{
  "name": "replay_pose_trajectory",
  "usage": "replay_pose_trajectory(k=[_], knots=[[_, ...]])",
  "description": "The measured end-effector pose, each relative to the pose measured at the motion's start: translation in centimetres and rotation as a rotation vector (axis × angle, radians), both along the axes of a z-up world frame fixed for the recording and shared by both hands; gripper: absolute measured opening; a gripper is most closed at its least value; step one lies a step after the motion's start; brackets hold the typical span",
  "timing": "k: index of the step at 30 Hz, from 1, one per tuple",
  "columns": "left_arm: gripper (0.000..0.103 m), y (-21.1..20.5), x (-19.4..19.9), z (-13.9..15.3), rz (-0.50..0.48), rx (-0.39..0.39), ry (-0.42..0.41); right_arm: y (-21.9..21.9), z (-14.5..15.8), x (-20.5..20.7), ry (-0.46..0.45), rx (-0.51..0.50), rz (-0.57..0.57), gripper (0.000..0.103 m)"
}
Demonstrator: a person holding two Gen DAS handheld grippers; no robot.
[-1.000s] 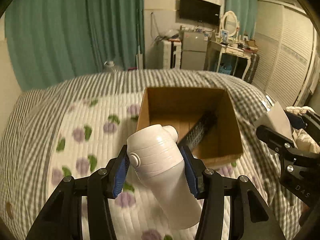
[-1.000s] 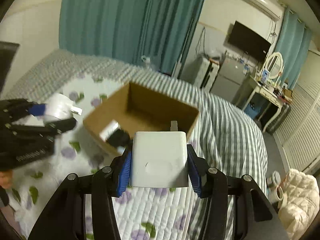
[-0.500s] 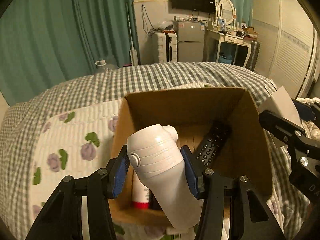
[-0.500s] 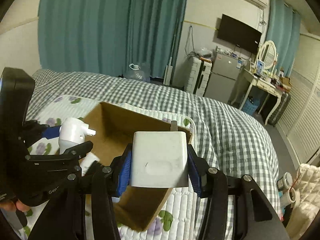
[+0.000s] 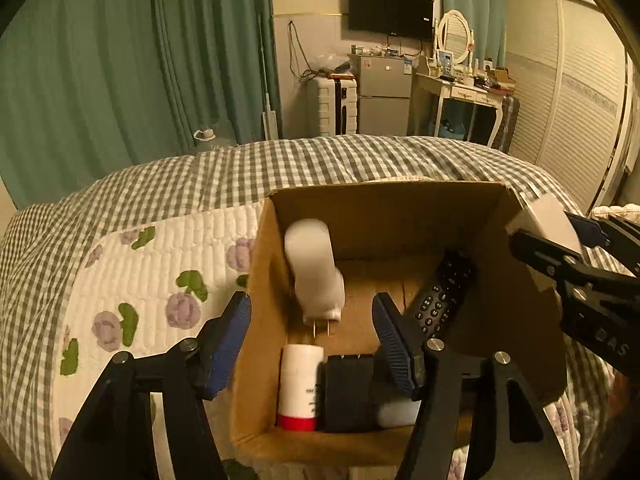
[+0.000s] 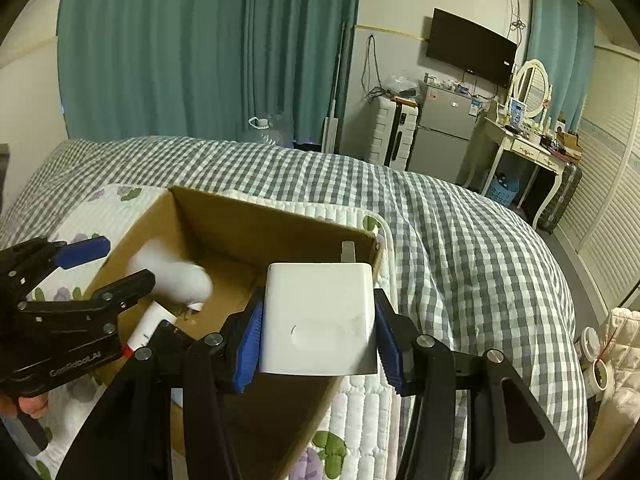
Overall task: Organize rigid objects
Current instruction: 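Carry the white bottle and white charger into the box and release both, then grasp the small white plug charger with the left tool while the right tool grasps the red rose case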
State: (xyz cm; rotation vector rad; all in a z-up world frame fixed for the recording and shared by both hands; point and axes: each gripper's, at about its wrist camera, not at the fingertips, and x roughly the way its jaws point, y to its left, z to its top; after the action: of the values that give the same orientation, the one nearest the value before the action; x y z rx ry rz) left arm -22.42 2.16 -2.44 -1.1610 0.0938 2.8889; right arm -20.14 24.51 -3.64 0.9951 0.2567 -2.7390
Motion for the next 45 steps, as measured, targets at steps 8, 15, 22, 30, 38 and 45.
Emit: replay_pose_trajectory(k=[8,15,22,30,38,45], knots=[[0.065,-1.5,2.0,0.9,0.001,0.014,0.006,-2.7,-1.9,-1.3,-0.016,-0.009,0.007,0.050],[0.065,-1.5,3.4,2.2,-0.001,0.013,0.033,-3.2,-2.8,-1.9,-0.053,-0.049,-0.011,0.052],[0.073,-1.3,5.9,4.7,-0.001,0.019,0.058,-1.9,1.4,1.3,0.027,-0.025,-0.013,0.069],[0.087,-0.8,10.5,7.1,0.009,0.018,0.083,0.8,6.0,8.1,0.031,-0.002,-0.037,0.081],[0.099,-0.8,13.7,5.5,0.024,0.019,0.065,1.9,5.4,14.1,0.003,0.011,-0.058,0.094],[0.099,-1.2,13.2,0.0,0.055,0.042,-0.032,1.3,-0.1,15.4,-0.015,0.021,-0.106,0.094]])
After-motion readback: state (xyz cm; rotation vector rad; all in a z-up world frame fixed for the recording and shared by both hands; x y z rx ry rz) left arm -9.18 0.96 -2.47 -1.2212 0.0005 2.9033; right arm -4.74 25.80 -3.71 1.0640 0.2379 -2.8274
